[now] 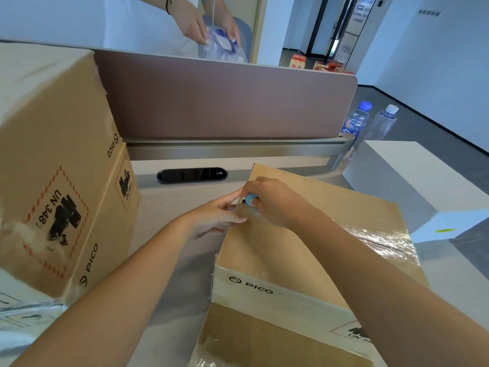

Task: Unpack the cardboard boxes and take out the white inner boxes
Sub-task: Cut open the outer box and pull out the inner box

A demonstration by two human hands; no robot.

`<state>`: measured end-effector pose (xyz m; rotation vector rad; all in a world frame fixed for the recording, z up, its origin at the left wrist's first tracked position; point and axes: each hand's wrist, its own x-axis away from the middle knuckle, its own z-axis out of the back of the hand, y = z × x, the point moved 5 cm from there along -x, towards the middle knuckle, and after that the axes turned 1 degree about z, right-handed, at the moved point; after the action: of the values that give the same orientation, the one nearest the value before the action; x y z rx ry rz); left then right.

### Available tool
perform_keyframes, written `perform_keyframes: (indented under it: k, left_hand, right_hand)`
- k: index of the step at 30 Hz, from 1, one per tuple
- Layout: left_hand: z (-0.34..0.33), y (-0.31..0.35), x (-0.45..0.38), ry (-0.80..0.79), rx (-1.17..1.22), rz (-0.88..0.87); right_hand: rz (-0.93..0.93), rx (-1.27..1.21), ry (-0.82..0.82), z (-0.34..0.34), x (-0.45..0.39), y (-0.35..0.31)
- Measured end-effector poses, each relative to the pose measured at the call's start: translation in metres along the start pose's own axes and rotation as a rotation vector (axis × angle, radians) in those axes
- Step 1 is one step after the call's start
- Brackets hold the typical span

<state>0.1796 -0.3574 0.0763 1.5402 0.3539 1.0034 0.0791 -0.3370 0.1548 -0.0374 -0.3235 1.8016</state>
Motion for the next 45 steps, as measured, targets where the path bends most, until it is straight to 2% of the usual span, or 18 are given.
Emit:
perform_keyframes:
  k: [11,21,26,32,37,41,45]
  left_hand:
    - [0.002,-0.002,0.001,0.082,0.045,0.023]
    - [-0.004,-0.003,0.004,0.098,0.054,0.024]
    - [-0.008,-0.004,0.003,0.146,0.058,0.026]
    - [-0.010,-0.003,0.007,0.212,0.029,0.026]
    - [-0.018,0.007,0.011,0.272,0.046,-0.044]
    - [-0.020,0.030,0.018,0.445,-0.273,-0.171]
    - [-0.050,0.053,0.017,0.423,-0.668,-0.290]
  right_hand:
    - [-0.046,0.048,0.005,-0.001,0.007,0.015]
    - [-0.181,0.046,-0.035,0.002,0.026,0.052]
    - [-0.165,0.030,0.036,0.000,0.038,0.053]
    - [-0.206,0.078,-0.003,0.004,0.048,0.072]
    - [-0.230,-0.029,0.070,0.006,0.063,0.087]
    - [-0.256,-0.257,0.253,0.008,0.078,0.094]
    - [-0.225,-0.355,0.310,0.005,0.081,0.097]
